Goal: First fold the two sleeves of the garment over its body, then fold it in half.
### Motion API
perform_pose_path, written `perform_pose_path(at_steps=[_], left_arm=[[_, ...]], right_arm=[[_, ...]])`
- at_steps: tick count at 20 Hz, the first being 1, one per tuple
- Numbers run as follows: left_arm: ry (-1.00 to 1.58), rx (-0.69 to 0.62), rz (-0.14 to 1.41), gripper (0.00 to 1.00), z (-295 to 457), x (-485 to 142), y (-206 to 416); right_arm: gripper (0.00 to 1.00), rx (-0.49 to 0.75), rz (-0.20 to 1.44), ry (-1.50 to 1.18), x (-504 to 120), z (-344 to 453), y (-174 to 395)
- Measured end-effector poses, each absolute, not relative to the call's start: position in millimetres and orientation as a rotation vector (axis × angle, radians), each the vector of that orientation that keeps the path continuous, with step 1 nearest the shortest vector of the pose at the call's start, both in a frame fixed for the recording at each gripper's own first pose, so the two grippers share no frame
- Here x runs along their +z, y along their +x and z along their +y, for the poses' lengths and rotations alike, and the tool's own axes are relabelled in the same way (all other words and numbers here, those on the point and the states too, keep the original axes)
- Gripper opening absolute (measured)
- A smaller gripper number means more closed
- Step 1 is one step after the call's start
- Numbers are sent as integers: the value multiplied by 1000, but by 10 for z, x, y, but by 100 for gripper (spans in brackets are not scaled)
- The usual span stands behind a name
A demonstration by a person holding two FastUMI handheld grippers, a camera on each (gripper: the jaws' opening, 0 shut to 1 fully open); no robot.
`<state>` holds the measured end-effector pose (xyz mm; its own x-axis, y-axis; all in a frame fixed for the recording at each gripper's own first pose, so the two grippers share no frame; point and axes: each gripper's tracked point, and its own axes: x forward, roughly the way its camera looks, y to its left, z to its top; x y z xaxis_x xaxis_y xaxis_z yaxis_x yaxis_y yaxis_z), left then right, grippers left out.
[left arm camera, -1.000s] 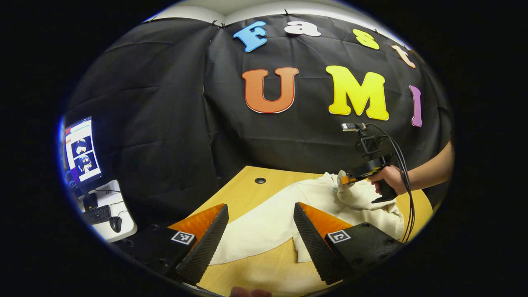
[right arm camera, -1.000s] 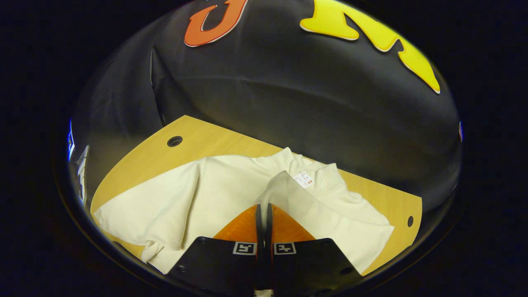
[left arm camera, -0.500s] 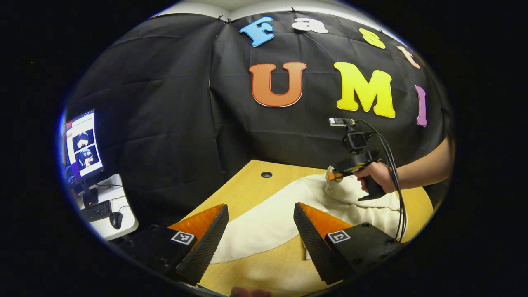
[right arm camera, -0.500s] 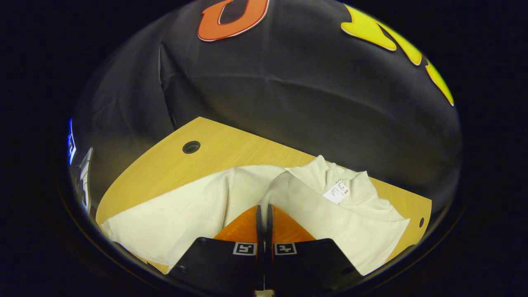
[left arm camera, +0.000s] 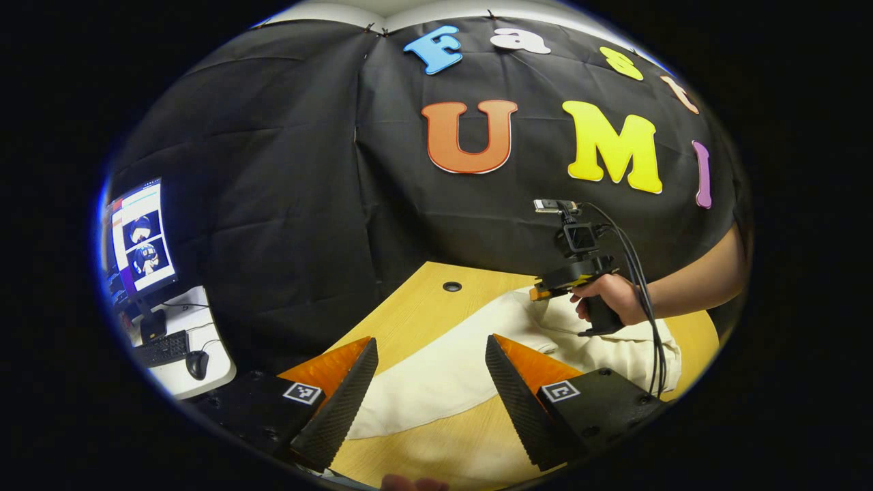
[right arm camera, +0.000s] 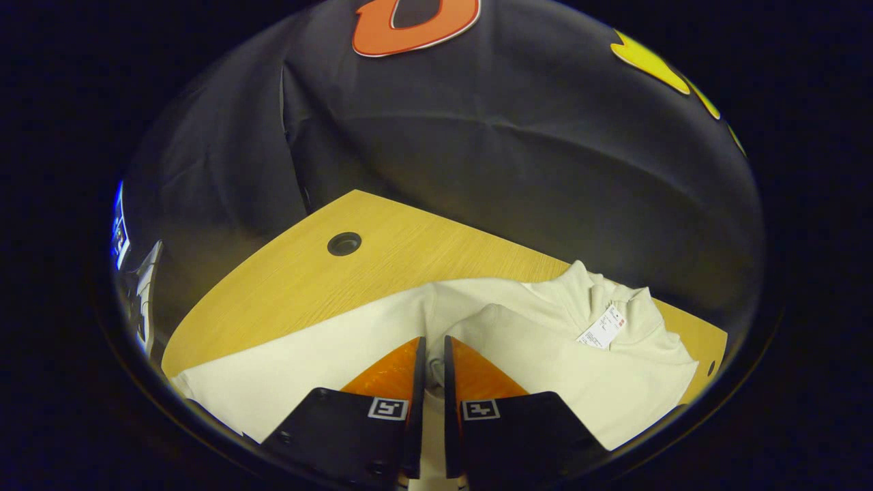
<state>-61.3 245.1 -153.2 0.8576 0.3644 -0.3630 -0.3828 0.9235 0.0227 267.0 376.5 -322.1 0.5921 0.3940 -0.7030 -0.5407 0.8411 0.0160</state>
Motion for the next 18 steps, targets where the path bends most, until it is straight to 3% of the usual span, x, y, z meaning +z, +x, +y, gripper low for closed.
perform_pose_path(at_steps=[1, 4, 5, 7, 14, 15, 16, 18], left_arm=[[-52, 398, 373, 100, 2491, -1558, -629], [-43, 407, 382, 100, 2598, -1622, -689], [-39, 410, 382, 100, 2629, -1633, -711], [-35, 410, 377, 100, 2706, -1653, -754], [-9, 366, 393, 100, 2913, -1908, -1032], [-2, 365, 403, 100, 2963, -1962, -1085], [4, 364, 414, 100, 3017, -2029, -1143], [12, 353, 436, 100, 3108, -2181, -1226]], right_arm=[[28, 553, 763, -198, -3199, 3770, 2643], [32, 550, 740, -192, -3112, 3684, 2577], [61, 555, 733, -186, -3063, 3658, 2544], [82, 555, 717, -193, -2979, 3544, 2455], [78, 597, 601, -172, -2339, 3168, 1947], [83, 613, 574, -168, -2202, 3122, 1854], [78, 618, 546, -170, -2072, 3048, 1773], [92, 624, 499, -162, -1849, 2905, 1575]])
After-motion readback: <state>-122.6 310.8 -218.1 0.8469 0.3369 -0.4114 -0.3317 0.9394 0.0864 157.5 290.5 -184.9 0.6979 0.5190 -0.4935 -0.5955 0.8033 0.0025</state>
